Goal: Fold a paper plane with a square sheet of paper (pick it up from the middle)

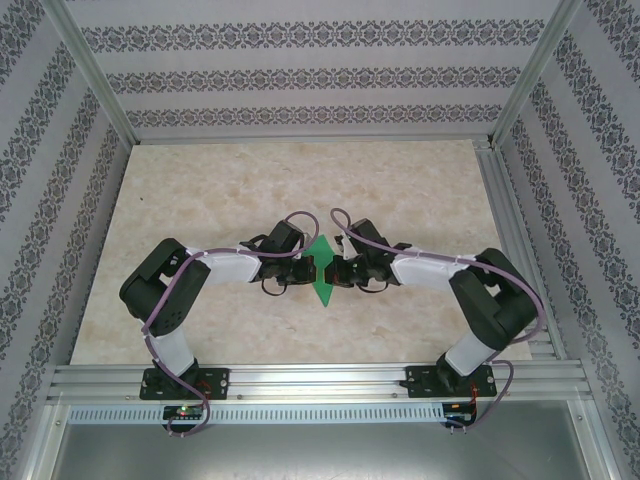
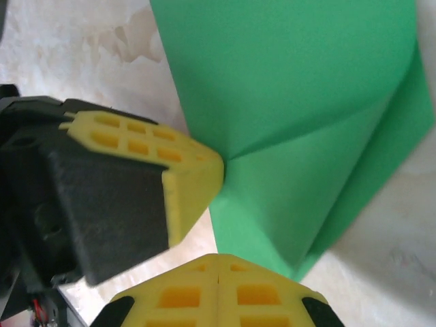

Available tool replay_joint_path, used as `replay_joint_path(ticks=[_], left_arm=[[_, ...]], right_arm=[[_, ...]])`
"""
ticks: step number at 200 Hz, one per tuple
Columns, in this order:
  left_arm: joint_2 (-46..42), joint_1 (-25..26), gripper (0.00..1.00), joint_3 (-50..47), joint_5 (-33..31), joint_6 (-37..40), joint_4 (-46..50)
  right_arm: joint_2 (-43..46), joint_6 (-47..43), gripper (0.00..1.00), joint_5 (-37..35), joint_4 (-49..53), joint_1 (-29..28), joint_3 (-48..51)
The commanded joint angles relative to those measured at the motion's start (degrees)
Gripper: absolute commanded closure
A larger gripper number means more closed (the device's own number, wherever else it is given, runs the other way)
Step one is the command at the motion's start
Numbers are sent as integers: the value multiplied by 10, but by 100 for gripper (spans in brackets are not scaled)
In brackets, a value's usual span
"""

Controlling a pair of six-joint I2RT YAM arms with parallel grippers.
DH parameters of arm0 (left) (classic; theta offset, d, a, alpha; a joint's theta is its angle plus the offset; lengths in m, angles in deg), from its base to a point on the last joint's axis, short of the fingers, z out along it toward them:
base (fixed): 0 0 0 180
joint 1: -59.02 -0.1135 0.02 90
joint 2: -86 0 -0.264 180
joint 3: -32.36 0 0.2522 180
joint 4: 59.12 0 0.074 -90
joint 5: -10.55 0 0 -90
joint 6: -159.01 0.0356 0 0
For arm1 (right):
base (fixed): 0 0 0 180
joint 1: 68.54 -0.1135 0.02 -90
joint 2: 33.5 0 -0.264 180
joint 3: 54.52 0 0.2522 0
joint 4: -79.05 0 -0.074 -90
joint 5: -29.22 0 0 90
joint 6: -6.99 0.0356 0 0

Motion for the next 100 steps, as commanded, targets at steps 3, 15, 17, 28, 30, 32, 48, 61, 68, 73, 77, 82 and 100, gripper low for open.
replay_joint_path(ticks=[3,15,17,28,30,32,48,61,68,73,77,82,100], left_arm=[[18,7,97,-1,-32,16,35],[16,7,97,1,-30,19,36],[16,7,97,0,-30,18,36],[13,7,97,0,-30,19,35],[13,7,97,0,-30,19,34],[13,7,97,1,-31,19,34],[11,7,97,1,-31,20,36],[11,7,97,0,-32,20,33],[11,7,97,0,-33,20,32],[10,7,97,0,-32,19,33],[10,7,97,1,-33,20,32],[8,7,97,0,-32,19,32],[-1,7,97,2,-36,19,32]], right_arm=[[-38,-36,100,-13,6,3,-36],[-53,-37,100,-17,11,3,-43],[-55,-37,100,-17,11,3,-44],[-62,-32,100,-20,11,3,-42],[-63,-32,100,-21,11,3,-42],[-64,-30,100,-21,11,2,-41],[-65,-21,100,-27,5,1,-27],[-66,-14,100,-35,2,1,-14],[-69,-9,100,-39,0,1,-5],[-71,-6,100,-38,-3,1,0],[-71,-1,100,-38,-8,1,4],[-71,4,100,-37,-13,0,9],[-66,26,100,-33,-29,-10,24]])
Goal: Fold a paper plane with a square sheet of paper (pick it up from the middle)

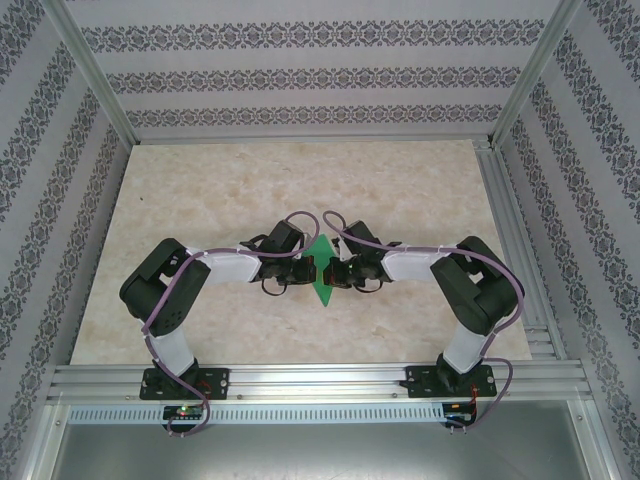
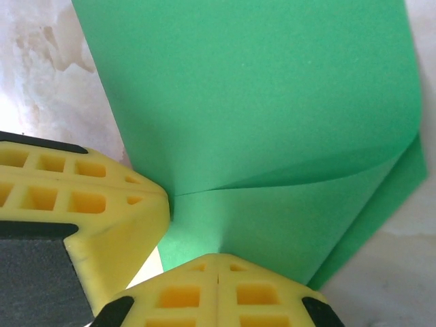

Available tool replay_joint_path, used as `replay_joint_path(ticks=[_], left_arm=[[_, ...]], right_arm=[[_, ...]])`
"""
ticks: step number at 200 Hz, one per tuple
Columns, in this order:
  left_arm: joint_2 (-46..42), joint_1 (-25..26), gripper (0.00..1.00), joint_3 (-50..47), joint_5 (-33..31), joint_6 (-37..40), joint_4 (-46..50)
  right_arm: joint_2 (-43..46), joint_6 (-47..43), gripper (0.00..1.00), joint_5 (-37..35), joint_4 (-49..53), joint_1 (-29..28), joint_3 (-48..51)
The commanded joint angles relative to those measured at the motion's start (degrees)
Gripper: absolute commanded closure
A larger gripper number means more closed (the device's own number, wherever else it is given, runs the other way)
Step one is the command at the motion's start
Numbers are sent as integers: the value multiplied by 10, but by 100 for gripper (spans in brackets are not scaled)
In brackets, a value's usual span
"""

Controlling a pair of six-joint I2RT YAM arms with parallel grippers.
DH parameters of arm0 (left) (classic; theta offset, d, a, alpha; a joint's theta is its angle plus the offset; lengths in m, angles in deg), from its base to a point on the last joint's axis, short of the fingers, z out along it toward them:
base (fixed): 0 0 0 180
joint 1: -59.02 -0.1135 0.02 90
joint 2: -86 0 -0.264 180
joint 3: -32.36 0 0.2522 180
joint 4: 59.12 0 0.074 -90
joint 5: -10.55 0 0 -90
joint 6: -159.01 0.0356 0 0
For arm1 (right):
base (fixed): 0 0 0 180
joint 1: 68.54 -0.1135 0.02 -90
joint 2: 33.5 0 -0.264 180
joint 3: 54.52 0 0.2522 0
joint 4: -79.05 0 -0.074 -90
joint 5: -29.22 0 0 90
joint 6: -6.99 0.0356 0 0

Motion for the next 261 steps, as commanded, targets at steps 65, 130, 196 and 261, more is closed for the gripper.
replay_joint_path(ticks=[65,130,196,261], left_arm=[[-91,7,84,-35,-80,-19,26],[-177,43,78,-120,-22,-85,-40],[-114,88,85,-120,5,-128,-112],[-79,91,88,-112,-3,-133,-110]], right_arm=[[48,184,100,-47,-76,-52,57],[30,230,99,-37,-135,-45,55],[34,234,99,-29,-149,-37,67],[42,236,100,-20,-161,-29,81]])
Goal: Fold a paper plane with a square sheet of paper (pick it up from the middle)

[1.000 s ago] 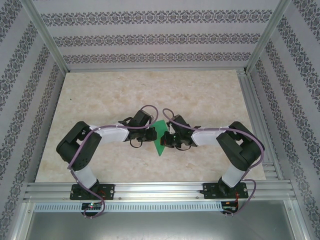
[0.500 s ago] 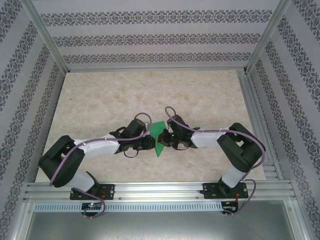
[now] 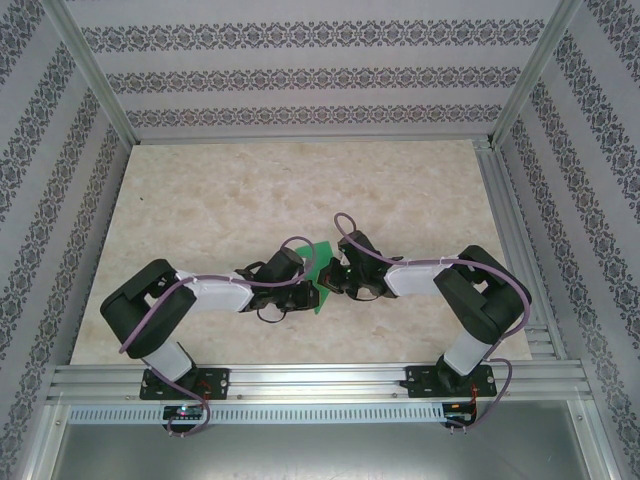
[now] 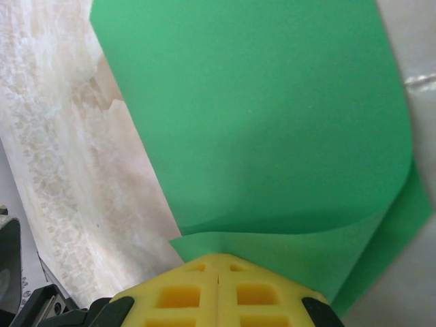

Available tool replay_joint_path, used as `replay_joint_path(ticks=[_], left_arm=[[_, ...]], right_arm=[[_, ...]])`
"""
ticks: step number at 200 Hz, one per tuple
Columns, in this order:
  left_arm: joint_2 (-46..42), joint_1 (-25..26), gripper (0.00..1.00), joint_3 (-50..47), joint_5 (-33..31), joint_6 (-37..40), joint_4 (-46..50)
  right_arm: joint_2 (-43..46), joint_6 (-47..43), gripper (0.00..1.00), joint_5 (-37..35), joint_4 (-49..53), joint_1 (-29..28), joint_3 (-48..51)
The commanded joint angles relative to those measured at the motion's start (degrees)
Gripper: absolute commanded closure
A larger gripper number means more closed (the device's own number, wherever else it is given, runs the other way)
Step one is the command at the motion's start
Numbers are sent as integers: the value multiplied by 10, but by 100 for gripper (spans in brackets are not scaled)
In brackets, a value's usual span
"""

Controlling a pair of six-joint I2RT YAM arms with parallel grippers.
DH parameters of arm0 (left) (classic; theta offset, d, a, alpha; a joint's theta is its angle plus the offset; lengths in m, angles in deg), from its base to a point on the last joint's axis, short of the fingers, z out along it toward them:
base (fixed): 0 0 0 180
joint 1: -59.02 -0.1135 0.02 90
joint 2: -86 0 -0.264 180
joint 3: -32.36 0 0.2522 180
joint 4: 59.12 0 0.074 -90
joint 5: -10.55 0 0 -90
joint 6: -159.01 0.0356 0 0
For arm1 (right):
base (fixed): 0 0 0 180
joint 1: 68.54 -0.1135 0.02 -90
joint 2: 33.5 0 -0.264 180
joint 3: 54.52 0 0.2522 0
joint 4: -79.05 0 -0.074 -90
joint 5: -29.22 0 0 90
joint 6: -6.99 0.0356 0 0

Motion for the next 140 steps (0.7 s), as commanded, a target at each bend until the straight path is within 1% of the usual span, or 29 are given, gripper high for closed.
replay_joint_path(ticks=[1,31,69,91,140], left_arm=[[8,7,88,19,1,-11,-21],[11,7,89,21,-14,-5,7],[17,7,90,25,-19,2,24],[17,7,90,26,-19,4,25],[9,8,90,28,-9,6,15]], right_arm=[[7,4,100,12,-21,8,10],[29,-22,100,23,-12,16,14],[58,-76,100,30,48,21,14],[47,-89,100,31,66,24,16],[-1,-92,100,33,51,27,12]])
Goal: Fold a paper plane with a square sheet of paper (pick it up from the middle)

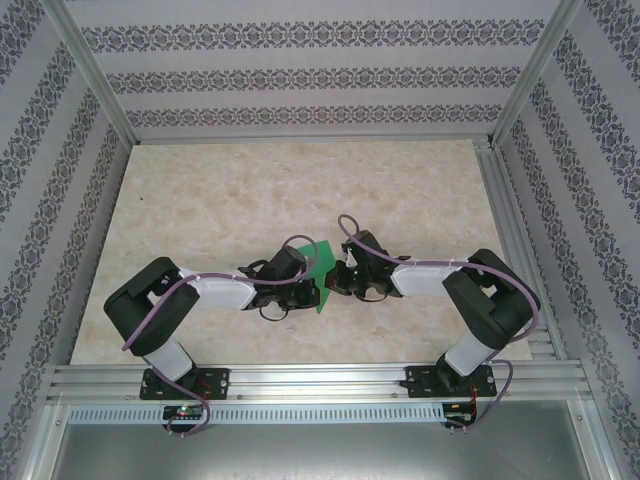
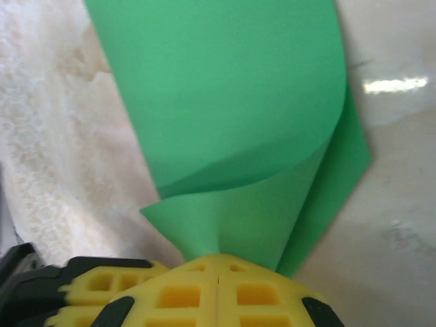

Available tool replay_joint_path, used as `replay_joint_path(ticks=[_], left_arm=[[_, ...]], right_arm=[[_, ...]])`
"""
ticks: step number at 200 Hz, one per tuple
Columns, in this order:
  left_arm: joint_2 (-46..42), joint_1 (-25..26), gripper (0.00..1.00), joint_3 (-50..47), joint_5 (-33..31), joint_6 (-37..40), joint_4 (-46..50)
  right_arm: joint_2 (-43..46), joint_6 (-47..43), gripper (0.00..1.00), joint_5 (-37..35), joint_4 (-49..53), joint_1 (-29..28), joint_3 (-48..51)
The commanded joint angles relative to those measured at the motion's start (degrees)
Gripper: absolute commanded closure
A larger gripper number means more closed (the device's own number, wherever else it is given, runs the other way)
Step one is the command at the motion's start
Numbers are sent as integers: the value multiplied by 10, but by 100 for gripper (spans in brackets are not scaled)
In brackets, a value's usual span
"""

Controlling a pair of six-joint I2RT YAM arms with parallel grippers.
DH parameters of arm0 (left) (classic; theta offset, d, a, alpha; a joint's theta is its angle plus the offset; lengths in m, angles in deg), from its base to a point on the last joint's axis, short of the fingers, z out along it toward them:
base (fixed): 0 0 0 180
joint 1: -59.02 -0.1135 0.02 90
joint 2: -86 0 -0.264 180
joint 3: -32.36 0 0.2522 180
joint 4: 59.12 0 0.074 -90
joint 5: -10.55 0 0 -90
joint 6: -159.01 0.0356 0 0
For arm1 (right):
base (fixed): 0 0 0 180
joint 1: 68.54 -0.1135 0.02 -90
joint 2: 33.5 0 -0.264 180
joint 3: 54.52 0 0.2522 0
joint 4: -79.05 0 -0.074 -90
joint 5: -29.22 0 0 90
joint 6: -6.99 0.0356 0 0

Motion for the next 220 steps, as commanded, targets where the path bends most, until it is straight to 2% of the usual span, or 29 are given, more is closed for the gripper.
replay_joint_path(ticks=[1,47,107,151,220], left_arm=[[-2,8,90,12,-1,9,4],[-20,17,88,5,18,-2,-33],[1,21,88,5,32,-3,-47],[15,25,89,-11,33,1,-17],[19,27,90,-43,7,15,34]], right_arm=[[-24,-15,100,6,0,5,1],[-27,8,100,13,-19,3,14],[-22,8,100,10,-13,3,15],[-13,-7,100,7,-2,7,12],[-17,-85,100,14,19,31,-3]])
